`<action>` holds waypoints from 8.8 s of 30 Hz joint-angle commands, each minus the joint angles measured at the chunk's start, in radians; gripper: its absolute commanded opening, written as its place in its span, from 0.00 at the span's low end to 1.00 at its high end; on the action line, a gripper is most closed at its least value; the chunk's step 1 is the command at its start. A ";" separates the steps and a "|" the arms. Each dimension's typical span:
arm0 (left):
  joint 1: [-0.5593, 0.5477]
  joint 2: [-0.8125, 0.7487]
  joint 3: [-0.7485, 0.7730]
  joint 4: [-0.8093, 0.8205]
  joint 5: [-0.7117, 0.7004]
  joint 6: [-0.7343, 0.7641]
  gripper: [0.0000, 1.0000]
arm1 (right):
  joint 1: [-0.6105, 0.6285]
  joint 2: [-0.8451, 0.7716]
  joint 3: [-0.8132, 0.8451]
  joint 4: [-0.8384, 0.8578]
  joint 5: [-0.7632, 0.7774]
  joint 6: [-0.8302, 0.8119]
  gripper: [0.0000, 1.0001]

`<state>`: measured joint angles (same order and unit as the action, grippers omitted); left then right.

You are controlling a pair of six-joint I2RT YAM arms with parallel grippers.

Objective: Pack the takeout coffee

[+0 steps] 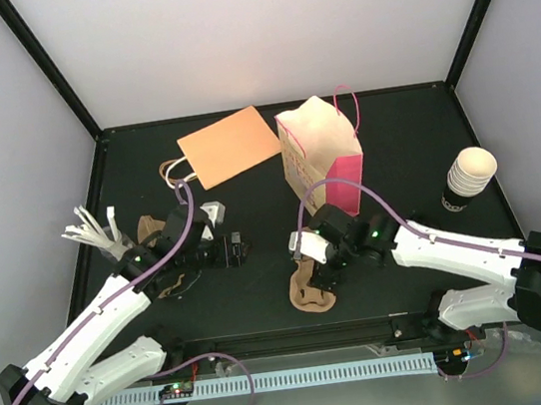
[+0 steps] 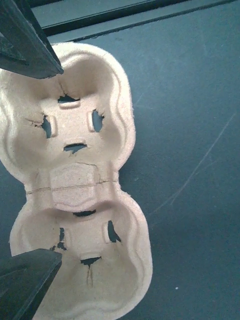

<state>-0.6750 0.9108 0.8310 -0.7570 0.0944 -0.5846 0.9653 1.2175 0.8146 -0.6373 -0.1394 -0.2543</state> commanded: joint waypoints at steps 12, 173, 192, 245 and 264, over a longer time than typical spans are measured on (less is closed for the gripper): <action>0.044 -0.008 -0.025 0.037 0.093 0.080 0.89 | -0.065 0.067 -0.025 0.027 0.066 -0.091 0.95; -0.034 0.445 0.557 0.574 0.063 -0.266 0.02 | -0.064 -0.599 0.224 0.372 0.477 -0.229 0.31; 0.101 0.029 0.235 0.414 0.323 -0.243 0.02 | -0.064 -0.373 0.500 0.024 -0.103 -0.073 0.30; 0.114 -0.501 0.144 -0.143 0.121 -0.251 0.50 | -0.043 0.122 0.832 0.071 -0.611 -0.031 0.27; 0.115 -0.525 0.207 -0.243 0.113 -0.293 0.94 | -0.056 0.006 0.678 -0.010 -0.189 -0.059 0.27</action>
<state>-0.5686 0.4095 0.9657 -0.9501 0.1471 -0.8574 0.9134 1.2579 1.5177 -0.6586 -0.4095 -0.2932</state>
